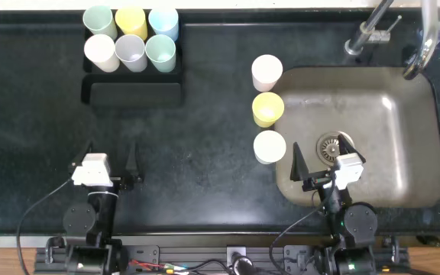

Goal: Store Cups

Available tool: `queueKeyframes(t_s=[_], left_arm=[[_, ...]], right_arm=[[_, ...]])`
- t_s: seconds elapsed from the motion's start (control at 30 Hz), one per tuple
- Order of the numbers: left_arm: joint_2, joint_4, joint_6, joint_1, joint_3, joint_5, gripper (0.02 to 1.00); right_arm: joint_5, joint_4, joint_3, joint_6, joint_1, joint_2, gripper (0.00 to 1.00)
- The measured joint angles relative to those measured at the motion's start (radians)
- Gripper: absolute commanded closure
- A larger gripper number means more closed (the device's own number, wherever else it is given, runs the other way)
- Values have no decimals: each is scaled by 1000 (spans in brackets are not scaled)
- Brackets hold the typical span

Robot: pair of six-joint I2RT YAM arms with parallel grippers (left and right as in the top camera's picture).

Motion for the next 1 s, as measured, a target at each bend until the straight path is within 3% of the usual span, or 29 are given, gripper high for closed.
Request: queueKeyframes(t_s=[0.27, 0.43, 0.63, 0.8, 1.0], left_arm=[[38, 55, -47, 0, 5, 1, 18], [301, 64, -105, -16, 147, 35, 18], [710, -25, -118, -131, 581, 62, 18], [1048, -213, -124, -275, 999, 64, 18], [1456, -575, -238, -460, 1493, -31, 18]], right_arm=[[0, 0, 0, 0, 0, 0, 3], [0, 0, 0, 0, 0, 0, 5], [0, 0, 0, 0, 0, 0, 3], [0, 0, 0, 0, 0, 0, 3], [0, 0, 0, 0, 0, 0, 3]])
